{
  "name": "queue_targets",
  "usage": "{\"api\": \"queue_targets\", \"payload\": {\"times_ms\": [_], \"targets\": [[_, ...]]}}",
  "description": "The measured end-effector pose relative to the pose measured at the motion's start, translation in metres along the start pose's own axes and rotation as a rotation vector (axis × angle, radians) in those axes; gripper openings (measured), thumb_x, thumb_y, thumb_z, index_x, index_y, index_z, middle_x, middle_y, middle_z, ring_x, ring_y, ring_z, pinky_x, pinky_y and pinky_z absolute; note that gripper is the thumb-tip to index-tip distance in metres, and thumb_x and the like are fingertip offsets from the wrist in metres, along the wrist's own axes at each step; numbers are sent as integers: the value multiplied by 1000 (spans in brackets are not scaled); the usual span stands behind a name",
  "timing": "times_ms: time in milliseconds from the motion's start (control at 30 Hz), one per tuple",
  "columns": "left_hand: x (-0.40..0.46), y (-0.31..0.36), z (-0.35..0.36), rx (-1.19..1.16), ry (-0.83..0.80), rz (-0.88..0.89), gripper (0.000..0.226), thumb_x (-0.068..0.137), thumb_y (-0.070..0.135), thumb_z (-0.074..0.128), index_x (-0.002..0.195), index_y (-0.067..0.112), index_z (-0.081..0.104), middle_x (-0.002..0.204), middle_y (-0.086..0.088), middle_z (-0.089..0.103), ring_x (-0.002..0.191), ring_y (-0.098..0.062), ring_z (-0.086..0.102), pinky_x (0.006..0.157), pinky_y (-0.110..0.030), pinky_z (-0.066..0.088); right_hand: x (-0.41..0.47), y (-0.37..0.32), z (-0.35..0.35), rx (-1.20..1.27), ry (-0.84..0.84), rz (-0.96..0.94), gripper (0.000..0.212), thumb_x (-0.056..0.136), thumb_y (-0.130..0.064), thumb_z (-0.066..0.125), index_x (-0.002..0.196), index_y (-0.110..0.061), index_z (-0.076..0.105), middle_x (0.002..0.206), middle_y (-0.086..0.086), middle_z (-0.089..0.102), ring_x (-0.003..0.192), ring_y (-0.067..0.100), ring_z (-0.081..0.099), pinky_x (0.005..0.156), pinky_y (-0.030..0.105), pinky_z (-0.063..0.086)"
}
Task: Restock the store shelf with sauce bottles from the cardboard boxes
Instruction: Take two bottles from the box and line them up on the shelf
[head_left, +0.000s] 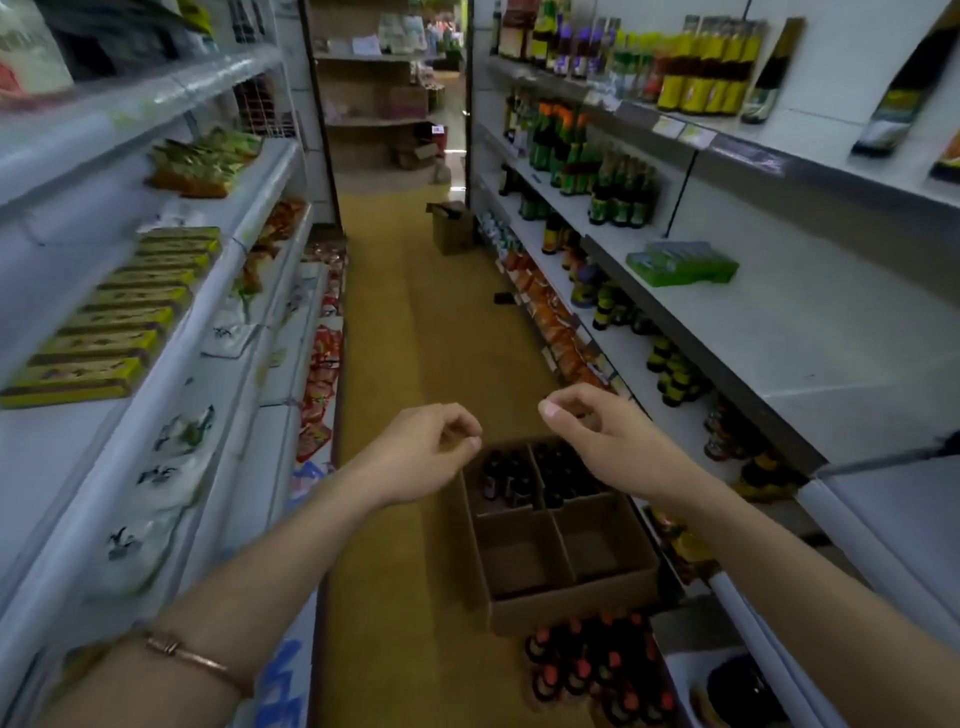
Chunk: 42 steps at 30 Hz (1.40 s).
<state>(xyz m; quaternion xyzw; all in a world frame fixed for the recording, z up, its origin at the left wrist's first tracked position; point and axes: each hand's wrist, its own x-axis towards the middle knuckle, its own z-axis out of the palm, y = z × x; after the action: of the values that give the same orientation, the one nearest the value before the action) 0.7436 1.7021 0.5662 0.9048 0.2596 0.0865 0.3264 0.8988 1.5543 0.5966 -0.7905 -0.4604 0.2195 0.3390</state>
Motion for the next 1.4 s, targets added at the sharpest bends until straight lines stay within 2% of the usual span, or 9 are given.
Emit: {"api": "queue_targets", "payload": {"times_ms": [133,333,400,733,867,1000,1200,1333,1400], "targets": [[75,-28,-6,-85,33,33,12,96,31,56,106,28,61,104,12,60,101,-5,56,72,-10,38,54,11,0,34,57,79,32,98,-44,45,117,-21,58,91,-16,56,82,-4,52,63,10,38],[187,-56,15,-113,-57,64,24,97,30,54,119,22,59,116,5,54,103,-9,56,85,-22,44,143,58,-4,47,117,162,35,99,-43,45,122,-20,57,115,-8,58,106,9,56,81,22,43],[219,-79,29,-124,-115,38,26,97,28,53,122,24,55,121,5,49,104,-10,57,88,-24,47,179,82,1,76,91,202,32,100,-40,44,122,-19,55,114,-8,56,105,10,55,77,19,43],[391,-171,94,-173,-161,-104,28,98,21,51,126,28,51,120,13,39,97,-6,56,73,-10,43,363,205,40,259,81,296,21,96,-38,54,116,-31,58,103,-27,55,89,-16,51,69,3,41],[436,-210,141,-119,-248,-62,39,98,17,48,132,37,48,118,16,38,89,-5,57,76,-23,51,404,262,69,291,69,380,22,98,-34,53,118,-27,56,101,-23,56,90,-11,52,69,5,43],[474,-262,199,-76,-366,-84,45,99,15,47,137,37,43,123,12,39,91,-7,58,70,-18,49,424,335,113,276,53,476,26,100,-34,49,123,-25,54,105,-19,54,89,-10,49,69,7,41],[532,-347,301,-14,-543,-82,46,98,19,49,141,35,40,136,6,32,102,-24,57,86,-43,51,463,446,196,275,69,566,26,99,-30,52,124,-25,54,119,-7,54,89,-7,50,68,5,41],[564,-399,366,-22,-557,-72,48,98,14,48,143,30,41,134,6,30,119,-17,47,91,-18,40,486,512,258,278,61,541,29,99,-26,52,128,-23,56,123,-4,51,92,-6,51,74,-1,39],[576,-421,396,3,-559,-46,49,96,12,50,142,26,42,135,1,35,125,-17,42,96,-15,32,497,538,285,302,62,525,30,98,-24,53,129,-23,56,124,-3,50,104,2,53,85,5,39]]}}
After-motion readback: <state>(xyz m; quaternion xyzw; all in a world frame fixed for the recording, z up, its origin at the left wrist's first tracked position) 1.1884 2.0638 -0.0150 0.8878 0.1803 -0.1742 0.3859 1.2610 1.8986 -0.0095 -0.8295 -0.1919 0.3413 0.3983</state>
